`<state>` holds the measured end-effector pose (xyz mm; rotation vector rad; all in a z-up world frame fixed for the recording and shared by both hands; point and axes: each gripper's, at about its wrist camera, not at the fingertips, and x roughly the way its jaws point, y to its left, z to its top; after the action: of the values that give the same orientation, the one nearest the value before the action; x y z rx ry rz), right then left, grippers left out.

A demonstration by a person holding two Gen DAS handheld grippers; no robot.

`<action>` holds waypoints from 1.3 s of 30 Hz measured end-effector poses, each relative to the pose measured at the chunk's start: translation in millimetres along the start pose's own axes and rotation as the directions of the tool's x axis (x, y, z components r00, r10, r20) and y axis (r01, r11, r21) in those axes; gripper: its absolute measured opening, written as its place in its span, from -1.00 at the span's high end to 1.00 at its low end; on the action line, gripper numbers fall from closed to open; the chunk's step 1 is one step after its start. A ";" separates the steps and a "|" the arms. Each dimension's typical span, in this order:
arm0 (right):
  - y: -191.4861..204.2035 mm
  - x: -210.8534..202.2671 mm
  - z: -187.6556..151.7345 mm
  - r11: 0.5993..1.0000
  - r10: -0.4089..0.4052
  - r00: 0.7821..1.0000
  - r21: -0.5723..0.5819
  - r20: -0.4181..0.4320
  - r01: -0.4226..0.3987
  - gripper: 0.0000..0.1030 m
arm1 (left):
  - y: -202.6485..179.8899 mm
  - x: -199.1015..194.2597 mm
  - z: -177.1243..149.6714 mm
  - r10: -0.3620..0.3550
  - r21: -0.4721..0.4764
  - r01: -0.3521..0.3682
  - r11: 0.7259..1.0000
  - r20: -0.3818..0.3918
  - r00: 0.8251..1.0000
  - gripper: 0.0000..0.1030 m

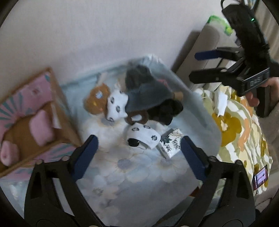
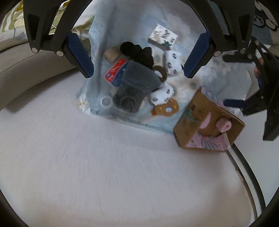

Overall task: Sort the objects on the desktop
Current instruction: 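Move both tools back toward the remaining items on the sheet, then grasp the white panda sock with left tool while right tool grasps the grey plush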

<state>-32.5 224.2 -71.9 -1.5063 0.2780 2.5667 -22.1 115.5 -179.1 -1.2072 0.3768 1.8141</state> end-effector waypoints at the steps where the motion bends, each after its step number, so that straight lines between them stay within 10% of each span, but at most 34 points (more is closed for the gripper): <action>1: -3.3 6.6 -2.4 1.000 0.007 1.000 -0.011 -0.006 -0.007 -0.99 | 0.3 10.5 -0.5 0.002 -0.010 -0.003 1.000 -0.012 1.000 -0.72; 25: -34.6 128.0 23.3 0.982 0.141 0.983 -0.110 -0.118 -0.154 -0.92 | 7.9 100.5 -12.1 -0.038 -0.106 0.028 0.994 -0.088 0.995 -0.53; 39: -45.0 133.6 19.8 0.979 0.197 0.975 -0.032 -0.100 -0.202 0.26 | 2.1 96.4 -10.6 -0.086 -0.103 0.076 0.992 -0.090 0.992 0.15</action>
<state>-103.8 277.6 -183.0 -1.7018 0.4095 2.6695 -29.4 156.4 -266.8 -1.3611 0.2884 1.7277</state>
